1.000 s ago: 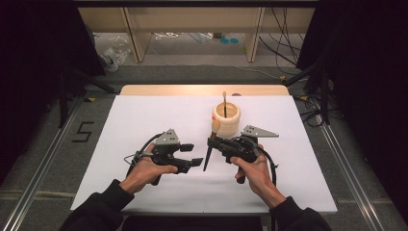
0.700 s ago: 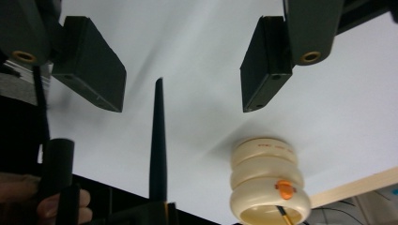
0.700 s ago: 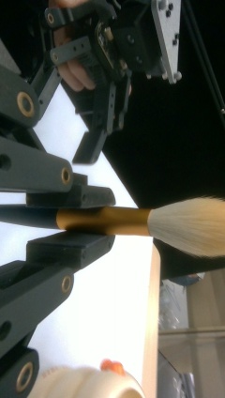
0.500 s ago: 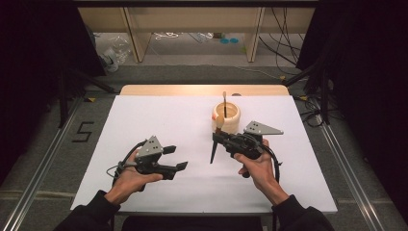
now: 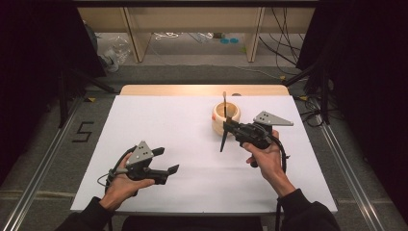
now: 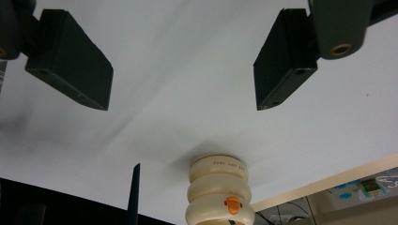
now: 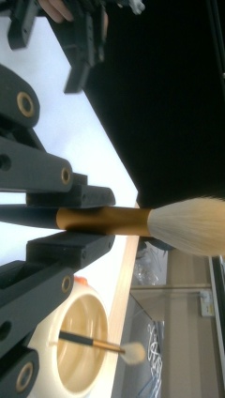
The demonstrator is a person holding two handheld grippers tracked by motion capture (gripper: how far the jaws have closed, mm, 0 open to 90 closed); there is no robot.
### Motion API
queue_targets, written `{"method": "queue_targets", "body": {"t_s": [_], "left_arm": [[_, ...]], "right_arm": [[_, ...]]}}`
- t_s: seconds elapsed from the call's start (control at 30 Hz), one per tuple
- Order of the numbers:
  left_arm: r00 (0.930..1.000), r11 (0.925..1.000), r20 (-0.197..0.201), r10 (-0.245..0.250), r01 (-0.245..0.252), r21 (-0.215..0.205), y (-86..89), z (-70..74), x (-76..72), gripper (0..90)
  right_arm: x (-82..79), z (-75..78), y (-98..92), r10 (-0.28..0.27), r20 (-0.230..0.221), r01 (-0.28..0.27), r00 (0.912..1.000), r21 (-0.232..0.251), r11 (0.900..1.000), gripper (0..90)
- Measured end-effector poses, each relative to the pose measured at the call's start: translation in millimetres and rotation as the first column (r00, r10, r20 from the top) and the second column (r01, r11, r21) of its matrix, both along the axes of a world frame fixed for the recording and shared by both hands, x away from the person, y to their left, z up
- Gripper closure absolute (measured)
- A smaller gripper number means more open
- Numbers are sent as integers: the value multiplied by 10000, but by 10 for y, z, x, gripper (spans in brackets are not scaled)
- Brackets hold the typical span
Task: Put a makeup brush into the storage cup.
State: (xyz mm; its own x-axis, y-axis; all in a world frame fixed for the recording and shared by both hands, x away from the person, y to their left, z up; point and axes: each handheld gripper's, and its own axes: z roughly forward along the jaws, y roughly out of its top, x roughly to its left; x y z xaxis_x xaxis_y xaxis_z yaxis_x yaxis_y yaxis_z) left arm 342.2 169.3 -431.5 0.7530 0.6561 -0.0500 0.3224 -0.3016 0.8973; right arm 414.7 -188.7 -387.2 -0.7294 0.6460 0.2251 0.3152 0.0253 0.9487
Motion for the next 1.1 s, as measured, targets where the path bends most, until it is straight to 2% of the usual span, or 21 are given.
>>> {"method": "queue_targets", "body": {"t_s": [0.07,0.1,0.23,0.27,0.3,0.33,0.43,0.57,0.63,0.73,0.87,0.9,1.07,1.1], "left_arm": [[9998,9999,-97,148,-148,40,26,-23,-40,200],[9999,9999,-63,111,-111,64,48,-32,-53,200],[9992,9992,-93,382,-383,-62,113,-54,-105,200],[9992,9992,-120,381,-382,-115,125,-69,-112,200],[9988,9989,-145,466,-468,-75,130,-81,-127,200],[9990,9991,-108,424,-423,90,142,-88,-129,200],[9984,9985,-183,538,-538,38,137,-111,-150,200],[9995,9993,-25,325,-325,194,114,-124,-179,200],[9993,9993,-51,364,-363,108,102,-127,-187,200],[9991,9990,-38,413,-412,184,100,-129,-193,200],[9991,9990,-3,416,-416,190,107,-129,-184,200],[9991,9989,9,414,-414,207,110,-129,-183,200],[9991,9989,-32,413,-412,218,108,-134,-184,200],[9991,9989,-39,432,-432,200,107,-134,-184,200]], "right_arm": [[32,-2,-23,-108,43,108,9999,104,9999,781],[41,8,-44,-116,-5,116,9999,-7,9999,781],[88,60,-100,-298,71,298,9995,-62,9995,781],[100,77,-106,-339,95,339,9994,48,9994,781],[110,92,-115,-357,113,356,9993,93,9993,781],[125,110,-132,-358,111,359,9993,-62,9993,781],[165,151,-162,-477,111,478,9988,-82,9988,782],[216,194,-201,-587,146,587,9982,-28,9983,781],[259,201,-210,-722,275,720,9970,48,9974,781],[298,221,-222,-759,129,760,9970,-39,9971,781],[375,227,-205,-874,216,873,9959,81,9962,781],[392,237,-209,-884,193,886,9959,-96,9960,781],[485,272,-197,-1038,253,1035,9943,135,9945,782],[501,281,-205,-1030,258,1030,9943,38,9947,781]]}}
